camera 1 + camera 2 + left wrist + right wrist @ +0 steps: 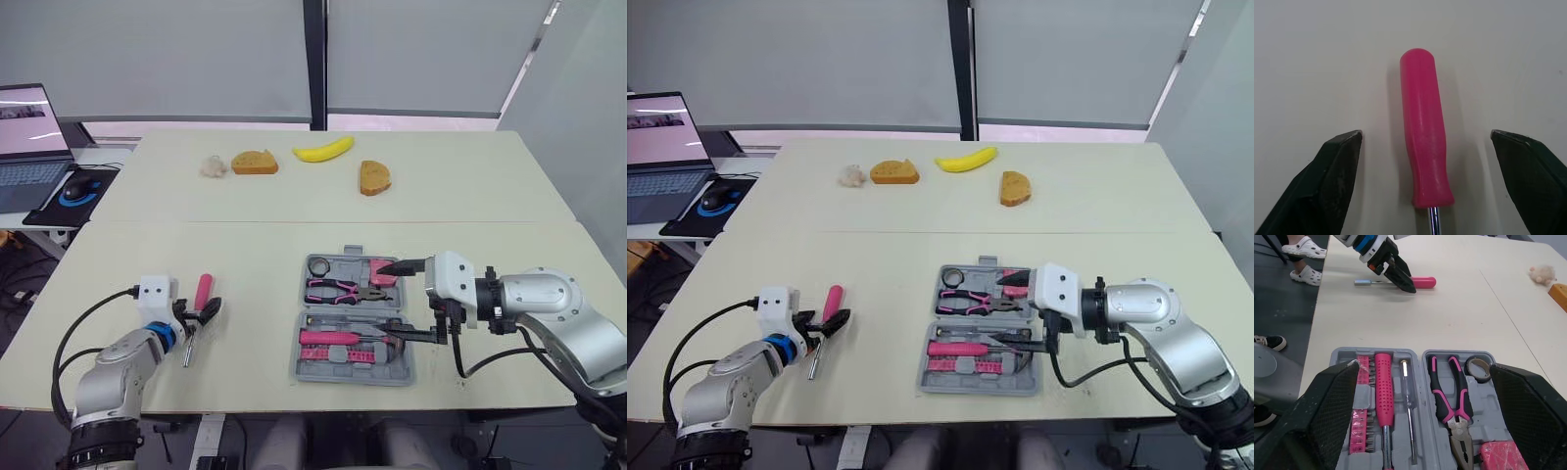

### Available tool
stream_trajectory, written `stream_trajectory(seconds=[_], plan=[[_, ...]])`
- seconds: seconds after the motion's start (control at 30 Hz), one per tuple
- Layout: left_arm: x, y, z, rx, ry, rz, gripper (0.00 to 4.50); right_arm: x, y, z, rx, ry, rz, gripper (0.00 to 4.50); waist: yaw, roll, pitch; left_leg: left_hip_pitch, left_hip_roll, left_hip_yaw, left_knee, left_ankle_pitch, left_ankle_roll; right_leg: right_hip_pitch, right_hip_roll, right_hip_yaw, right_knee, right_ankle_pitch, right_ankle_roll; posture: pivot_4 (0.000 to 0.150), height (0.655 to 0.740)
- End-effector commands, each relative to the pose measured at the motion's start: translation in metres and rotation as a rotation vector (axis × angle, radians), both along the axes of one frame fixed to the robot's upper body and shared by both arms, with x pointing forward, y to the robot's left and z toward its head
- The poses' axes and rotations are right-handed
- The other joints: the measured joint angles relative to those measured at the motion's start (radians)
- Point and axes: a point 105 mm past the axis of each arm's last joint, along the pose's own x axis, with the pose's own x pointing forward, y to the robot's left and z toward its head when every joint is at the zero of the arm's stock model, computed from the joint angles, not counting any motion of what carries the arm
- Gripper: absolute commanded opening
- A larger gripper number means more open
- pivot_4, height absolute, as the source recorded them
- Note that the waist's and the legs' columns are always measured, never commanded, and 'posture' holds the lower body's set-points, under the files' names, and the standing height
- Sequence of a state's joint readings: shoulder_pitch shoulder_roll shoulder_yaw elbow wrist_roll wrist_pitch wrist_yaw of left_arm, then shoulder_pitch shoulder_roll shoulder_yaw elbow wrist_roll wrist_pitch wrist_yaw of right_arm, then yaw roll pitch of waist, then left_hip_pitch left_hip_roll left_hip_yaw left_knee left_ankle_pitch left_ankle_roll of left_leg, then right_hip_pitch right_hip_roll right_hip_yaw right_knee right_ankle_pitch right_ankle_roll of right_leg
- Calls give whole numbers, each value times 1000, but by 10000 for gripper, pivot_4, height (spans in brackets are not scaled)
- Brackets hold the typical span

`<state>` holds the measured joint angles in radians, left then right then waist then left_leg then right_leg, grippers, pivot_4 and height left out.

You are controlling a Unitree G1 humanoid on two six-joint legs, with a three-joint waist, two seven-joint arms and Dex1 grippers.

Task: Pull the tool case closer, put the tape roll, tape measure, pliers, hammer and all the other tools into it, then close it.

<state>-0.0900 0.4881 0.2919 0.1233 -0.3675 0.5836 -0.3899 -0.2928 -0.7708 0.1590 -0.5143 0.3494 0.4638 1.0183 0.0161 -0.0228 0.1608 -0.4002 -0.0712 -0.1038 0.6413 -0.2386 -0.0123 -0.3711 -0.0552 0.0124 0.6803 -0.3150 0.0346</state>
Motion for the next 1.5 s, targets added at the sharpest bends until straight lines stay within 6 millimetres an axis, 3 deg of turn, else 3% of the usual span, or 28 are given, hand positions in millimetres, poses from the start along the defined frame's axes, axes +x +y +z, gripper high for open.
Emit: stream_trajectory(seconds=[0.03, 0.27, 0.3, 0.37, 0.6, 0.83, 1.03, 1.4, 1.5], plan=[[-4, -6, -7, -26, 40, -4, 29794, -1, 4, 11, 18, -48, 11, 45000, 0, 0, 0, 0, 0, 0, 0, 0, 0, 0, 0, 0, 0, 0, 0, 1500, 7400], [-8, -8, -8, -18, 51, -11, 7431, -1, 6, 13, 26, -51, 7, 45000, 0, 0, 0, 0, 0, 0, 0, 0, 0, 0, 0, 0, 0, 0, 0, 1500, 7400], [-7, -9, -6, -21, 43, -8, 6167, -1, 6, 13, 25, -52, 7, 45000, 0, 0, 0, 0, 0, 0, 0, 0, 0, 0, 0, 0, 0, 0, 0, 1500, 7400], [-8, -10, -3, -32, 32, -5, 6186, -2, 6, 13, 25, -52, 6, 45000, 0, 0, 0, 0, 0, 0, 0, 0, 0, 0, 0, 0, 0, 0, 0, 1500, 7400], [-39, -63, 18, -59, 23, -147, 6186, -2, 3, 13, 23, -47, -12, 45000, -3, 0, 0, -1, 0, 1, 0, 0, 0, 1, 0, 2, 0, 0, 0, 1500, 7400], [-39, -95, 22, -58, 3, -137, 6186, -3, 2, 11, 10, -27, 0, 45000, 4, 0, 0, 0, 0, 0, 0, 0, 0, 2, 0, -1, 0, 0, 0, 1500, 7400], [-31, -107, 10, -39, 12, -93, 6186, -4, 1, 10, -12, -13, 22, 45000, 7, 0, 0, -1, 0, 0, 1, 0, 0, 2, 0, 0, 0, 0, 0, 1500, 7400], [-29, -111, -7, -12, 64, -73, 6186, -6, -1, 11, -28, -14, 28, 45000, 7, 0, 0, 0, 0, 0, 1, 0, 0, 2, 0, -1, 0, 0, 0, 1500, 7400], [-30, -108, -6, -15, 67, -70, 16002, -7, -1, 11, -30, -20, 26, 45000, 7, 0, 0, 0, 0, 0, 1, 0, 0, 3, 0, -1, 0, 0, 0, 1500, 7400]])
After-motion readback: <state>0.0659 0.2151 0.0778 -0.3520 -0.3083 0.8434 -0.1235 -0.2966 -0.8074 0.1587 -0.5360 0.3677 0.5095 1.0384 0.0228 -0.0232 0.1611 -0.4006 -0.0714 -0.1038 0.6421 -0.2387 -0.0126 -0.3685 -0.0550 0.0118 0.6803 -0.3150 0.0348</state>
